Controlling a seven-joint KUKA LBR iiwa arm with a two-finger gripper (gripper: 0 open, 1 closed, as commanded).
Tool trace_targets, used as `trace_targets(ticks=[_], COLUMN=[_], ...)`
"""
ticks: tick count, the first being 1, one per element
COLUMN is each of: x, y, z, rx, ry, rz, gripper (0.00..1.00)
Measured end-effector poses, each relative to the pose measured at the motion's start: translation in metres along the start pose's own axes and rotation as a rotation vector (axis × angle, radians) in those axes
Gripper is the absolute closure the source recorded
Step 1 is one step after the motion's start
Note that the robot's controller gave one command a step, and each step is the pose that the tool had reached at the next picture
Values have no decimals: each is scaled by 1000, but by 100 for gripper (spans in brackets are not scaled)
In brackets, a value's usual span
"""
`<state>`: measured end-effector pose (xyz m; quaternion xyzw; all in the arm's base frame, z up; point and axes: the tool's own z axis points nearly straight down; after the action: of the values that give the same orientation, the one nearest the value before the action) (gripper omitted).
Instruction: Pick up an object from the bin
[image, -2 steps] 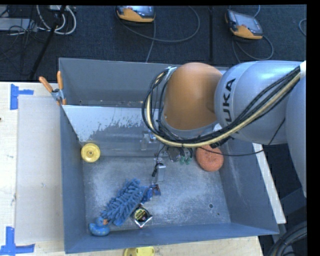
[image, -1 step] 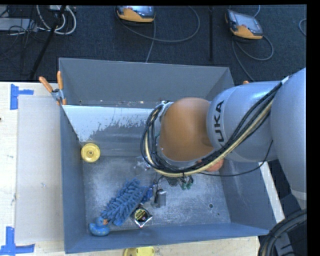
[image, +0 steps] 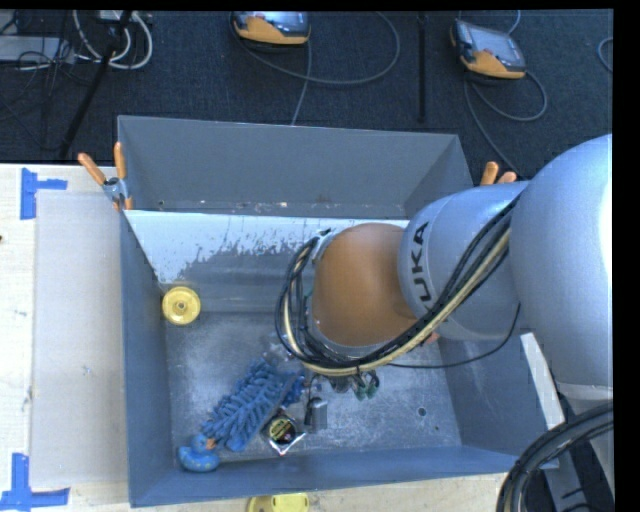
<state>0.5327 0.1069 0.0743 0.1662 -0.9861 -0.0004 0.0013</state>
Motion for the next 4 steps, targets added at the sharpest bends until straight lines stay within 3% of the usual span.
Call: trace_targets(ticks=[1,2,3,4], x=[-15,-15,-16,-31], y=[15,14,18,19], z=[5,5,-49,-70], rx=[0,0,-1,2], ry=[-2,-2,4,-10], rz=[-235,-234,-229,-231], gripper=[100,100,100,100])
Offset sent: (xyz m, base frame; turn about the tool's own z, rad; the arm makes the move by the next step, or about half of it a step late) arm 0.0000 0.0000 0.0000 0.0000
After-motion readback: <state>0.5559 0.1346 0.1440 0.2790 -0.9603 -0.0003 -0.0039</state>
